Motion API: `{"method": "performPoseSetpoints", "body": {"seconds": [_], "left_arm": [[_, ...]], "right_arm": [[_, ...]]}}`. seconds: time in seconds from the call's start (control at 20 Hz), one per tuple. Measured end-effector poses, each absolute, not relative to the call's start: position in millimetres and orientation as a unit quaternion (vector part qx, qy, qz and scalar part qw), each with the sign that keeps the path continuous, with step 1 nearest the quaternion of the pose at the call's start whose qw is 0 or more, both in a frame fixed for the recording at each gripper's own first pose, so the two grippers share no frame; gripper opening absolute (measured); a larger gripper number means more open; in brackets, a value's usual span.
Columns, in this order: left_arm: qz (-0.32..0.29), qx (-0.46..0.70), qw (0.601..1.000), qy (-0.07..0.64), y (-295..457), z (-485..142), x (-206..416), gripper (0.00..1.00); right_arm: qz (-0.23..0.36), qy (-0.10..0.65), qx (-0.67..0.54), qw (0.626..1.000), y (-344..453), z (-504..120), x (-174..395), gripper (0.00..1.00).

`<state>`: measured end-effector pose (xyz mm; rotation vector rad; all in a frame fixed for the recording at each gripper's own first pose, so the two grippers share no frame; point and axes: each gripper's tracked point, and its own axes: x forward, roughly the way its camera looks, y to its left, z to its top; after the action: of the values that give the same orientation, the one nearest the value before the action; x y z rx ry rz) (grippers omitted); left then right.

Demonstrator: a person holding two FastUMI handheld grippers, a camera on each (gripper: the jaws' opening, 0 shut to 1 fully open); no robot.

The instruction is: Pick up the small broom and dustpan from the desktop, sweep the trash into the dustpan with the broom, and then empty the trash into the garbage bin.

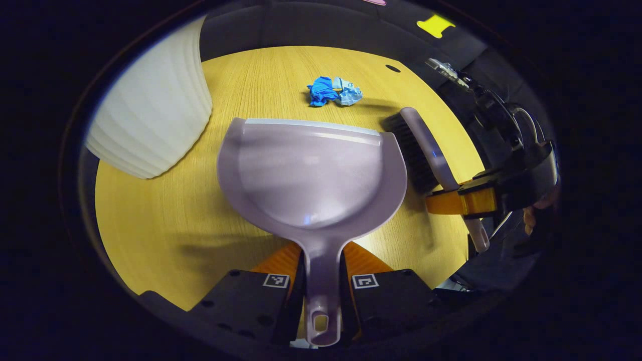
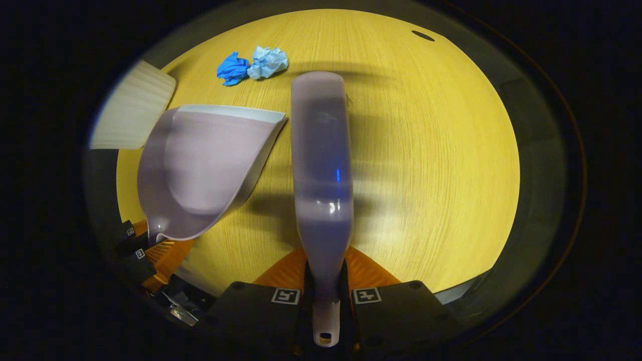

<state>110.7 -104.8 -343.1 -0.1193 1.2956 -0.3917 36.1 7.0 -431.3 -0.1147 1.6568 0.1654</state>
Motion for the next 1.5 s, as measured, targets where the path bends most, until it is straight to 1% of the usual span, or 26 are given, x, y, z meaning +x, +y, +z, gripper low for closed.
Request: {"method": "performPoseSetpoints", "body": {"seconds": [0.15,0.35,0.55,0.75,0.9,1.15,1.25,1.4,1.5], "left_arm": [[-0.194,-0.047,0.769,0.607,-100.7,-342.6,109.8,0.29],[-0.202,-0.025,0.764,0.612,-81.6,-338.9,113.7,0.29],[-0.221,0.013,0.752,0.621,-65.8,-334.9,124.0,0.29],[-0.259,0.058,0.731,0.628,-46.5,-334.5,141.8,0.29],[-0.279,0.084,0.716,0.634,-37.1,-335.2,150.7,0.29],[-0.314,0.117,0.702,0.628,-25.4,-337.9,159.3,0.30],[-0.323,0.127,0.699,0.626,-21.0,-337.3,166.0,0.29],[-0.339,0.159,0.691,0.618,-11.8,-343.6,168.6,0.29],[-0.346,0.167,0.690,0.613,-10.1,-345.6,169.7,0.29]], "right_arm": [[0.082,0.730,-0.041,0.677,6.8,-425.5,58.4,0.24],[0.085,0.713,-0.052,0.694,-6.5,-417.0,117.8,0.24],[0.104,0.706,-0.068,0.698,-5.0,-416.4,169.5,0.23],[0.138,0.706,-0.106,0.686,5.1,-424.8,202.6,0.23],[0.179,0.715,-0.122,0.665,23.8,-424.8,208.8,0.23],[0.278,0.684,-0.257,0.623,28.3,-439.8,198.8,0.23],[0.309,0.679,-0.276,0.606,33.6,-440.8,198.4,0.23],[0.336,0.671,-0.278,0.599,44.0,-430.6,205.0,0.23],[0.351,0.667,-0.285,0.592,39.4,-429.3,199.0,0.23]]}}
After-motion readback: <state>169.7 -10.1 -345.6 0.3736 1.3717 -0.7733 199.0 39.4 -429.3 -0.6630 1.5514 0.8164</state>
